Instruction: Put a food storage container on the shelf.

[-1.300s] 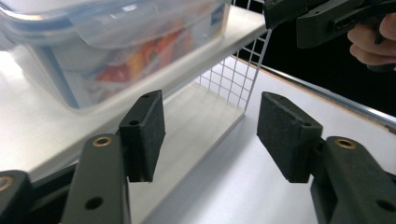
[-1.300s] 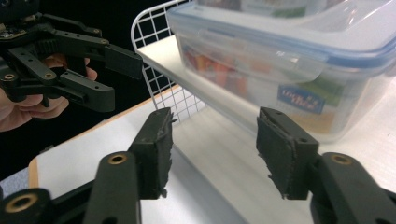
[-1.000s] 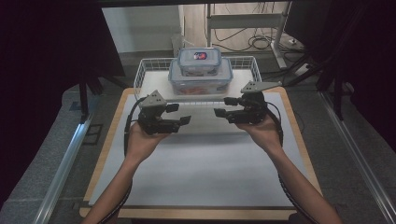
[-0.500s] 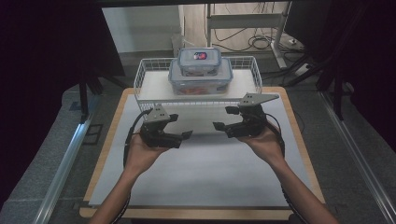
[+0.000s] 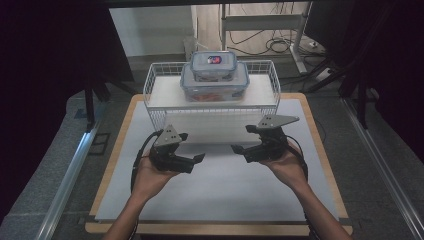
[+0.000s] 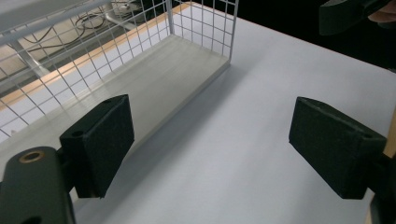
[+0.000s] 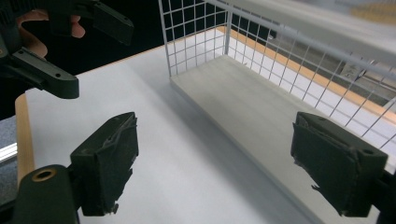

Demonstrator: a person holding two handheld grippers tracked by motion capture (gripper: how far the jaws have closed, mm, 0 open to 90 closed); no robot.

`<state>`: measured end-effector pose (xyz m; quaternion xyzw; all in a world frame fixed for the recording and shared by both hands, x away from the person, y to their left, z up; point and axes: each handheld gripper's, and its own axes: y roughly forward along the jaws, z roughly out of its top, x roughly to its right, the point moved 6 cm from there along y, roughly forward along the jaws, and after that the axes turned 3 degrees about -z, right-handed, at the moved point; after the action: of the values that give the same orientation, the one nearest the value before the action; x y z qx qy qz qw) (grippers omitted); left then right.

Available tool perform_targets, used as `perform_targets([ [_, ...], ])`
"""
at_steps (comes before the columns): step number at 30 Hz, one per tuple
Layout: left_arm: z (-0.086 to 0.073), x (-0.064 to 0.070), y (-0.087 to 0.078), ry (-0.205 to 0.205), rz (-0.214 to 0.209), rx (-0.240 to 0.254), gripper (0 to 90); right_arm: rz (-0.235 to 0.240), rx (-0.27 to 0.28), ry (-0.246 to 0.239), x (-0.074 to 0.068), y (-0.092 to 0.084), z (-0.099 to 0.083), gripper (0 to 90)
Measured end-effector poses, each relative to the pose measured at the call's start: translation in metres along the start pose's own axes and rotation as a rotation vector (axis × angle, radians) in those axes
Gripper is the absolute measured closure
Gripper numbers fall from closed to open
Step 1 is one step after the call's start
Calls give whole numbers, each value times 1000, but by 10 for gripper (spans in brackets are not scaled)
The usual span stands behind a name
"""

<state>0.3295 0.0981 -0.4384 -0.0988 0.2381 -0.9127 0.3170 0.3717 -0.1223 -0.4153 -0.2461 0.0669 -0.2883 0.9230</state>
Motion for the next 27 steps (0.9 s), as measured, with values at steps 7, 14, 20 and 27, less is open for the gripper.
perform_targets([
  [7, -16, 3, 1, -34, -2, 20, 132, 9, 2, 18, 0, 0, -16, 123],
  [14, -34, 9, 6, -37, -9, -1, 119, -7, -27, 6, 1, 1, -34, 73],
  [20, -45, 15, 3, -43, -17, 4, 82, -5, -25, 29, 0, -6, -51, 53],
  [27, -61, 18, -4, -54, 4, -4, 59, -5, -34, 47, -1, -11, -69, 48],
])
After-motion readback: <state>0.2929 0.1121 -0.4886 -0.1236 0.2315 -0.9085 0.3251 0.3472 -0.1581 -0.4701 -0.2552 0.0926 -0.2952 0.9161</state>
